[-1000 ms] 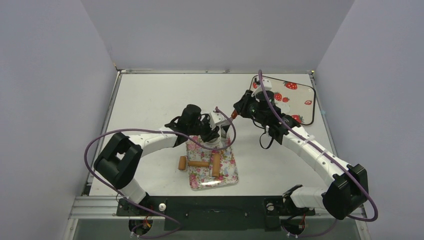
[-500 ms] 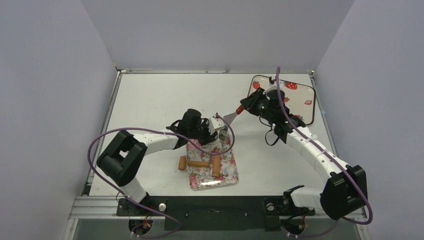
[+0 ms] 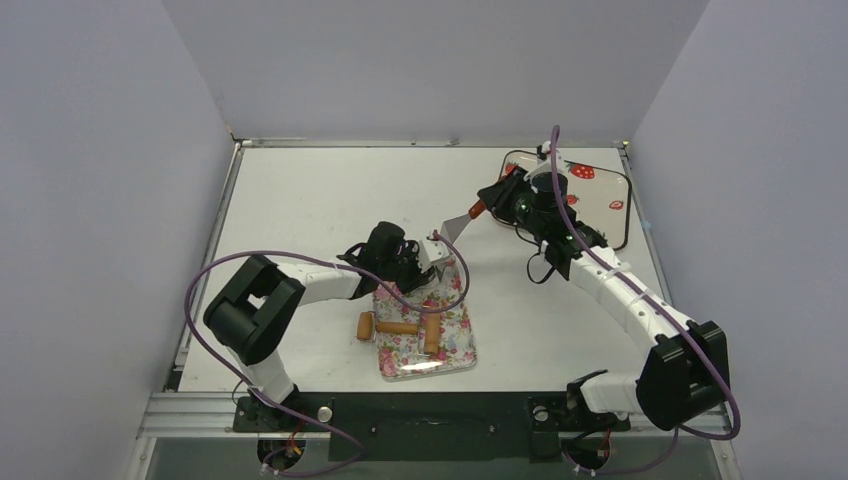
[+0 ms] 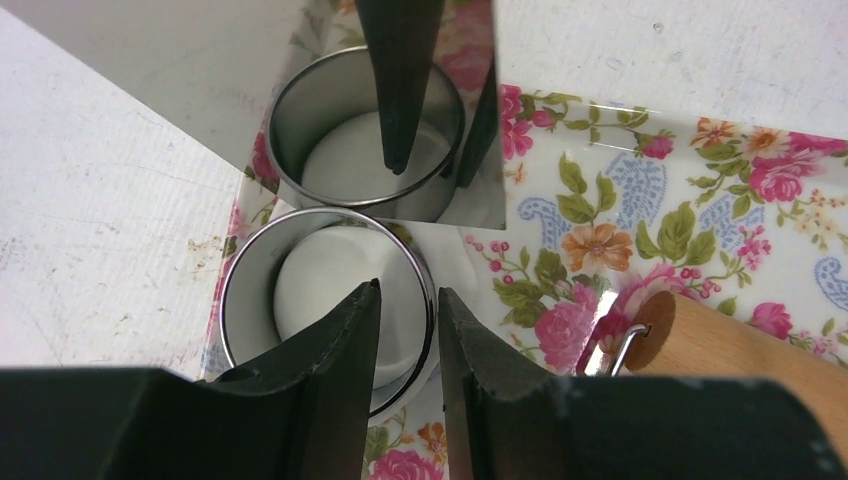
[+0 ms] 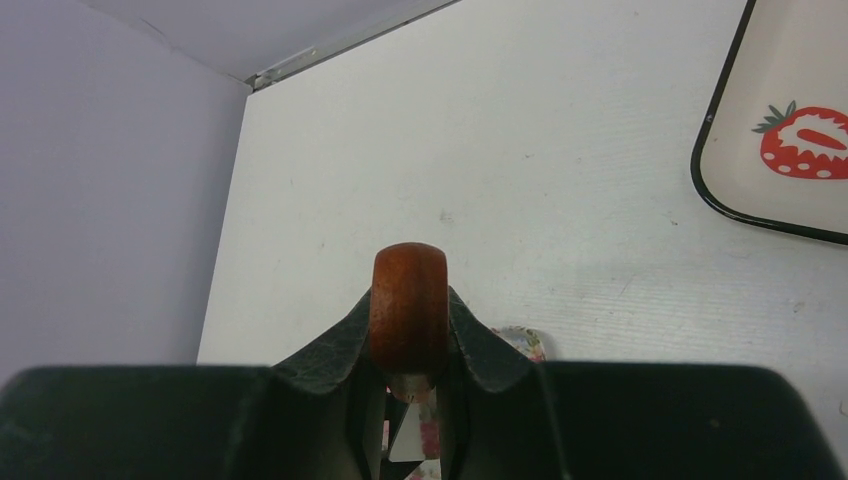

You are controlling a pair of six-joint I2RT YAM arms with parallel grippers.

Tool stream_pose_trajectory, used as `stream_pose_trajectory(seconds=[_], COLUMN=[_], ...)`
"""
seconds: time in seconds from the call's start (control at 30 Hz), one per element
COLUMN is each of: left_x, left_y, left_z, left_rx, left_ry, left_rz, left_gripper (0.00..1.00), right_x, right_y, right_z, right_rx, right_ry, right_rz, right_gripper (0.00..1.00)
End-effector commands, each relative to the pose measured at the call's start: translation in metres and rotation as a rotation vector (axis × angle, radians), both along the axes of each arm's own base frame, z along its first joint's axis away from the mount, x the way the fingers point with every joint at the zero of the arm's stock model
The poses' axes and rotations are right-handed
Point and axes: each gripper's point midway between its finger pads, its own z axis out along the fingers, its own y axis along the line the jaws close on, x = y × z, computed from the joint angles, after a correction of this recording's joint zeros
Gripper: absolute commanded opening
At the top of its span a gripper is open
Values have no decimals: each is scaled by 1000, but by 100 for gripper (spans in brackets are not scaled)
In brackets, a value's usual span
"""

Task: Roll out the dumpling wrappers from the dough
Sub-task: Remove the dumpling wrapper from the work surface.

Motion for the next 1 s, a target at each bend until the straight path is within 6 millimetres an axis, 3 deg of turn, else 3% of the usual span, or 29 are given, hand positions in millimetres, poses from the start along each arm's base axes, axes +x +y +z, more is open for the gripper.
stream_pose_trajectory(seconds=[0.0,0.27,0.47,0.7,0.97], left_x=[10,4,2,0,-14], left_y=[-12,-15,-17,-14,-17], left_z=[10,10,12,9,9], left_rx=[-29,-39,-51,-22,-13], left_ry=[-48,-33,-27,-19,26], left_rz=[-23,-56,-69,-96,-185], left_gripper=[25,22,16,0,0], right_x=[21,30,15,-5,-8], right_y=[6,5,-18,-49,-61], right_z=[9,-11,-62,-60,-53], right_rx=[42,57,-135,-316,-399], right_ry=[-80,-69,14,-2,-17], right_rz=[-5,-7,-19,-49,-66], right_gripper=[0,0,0,0,0])
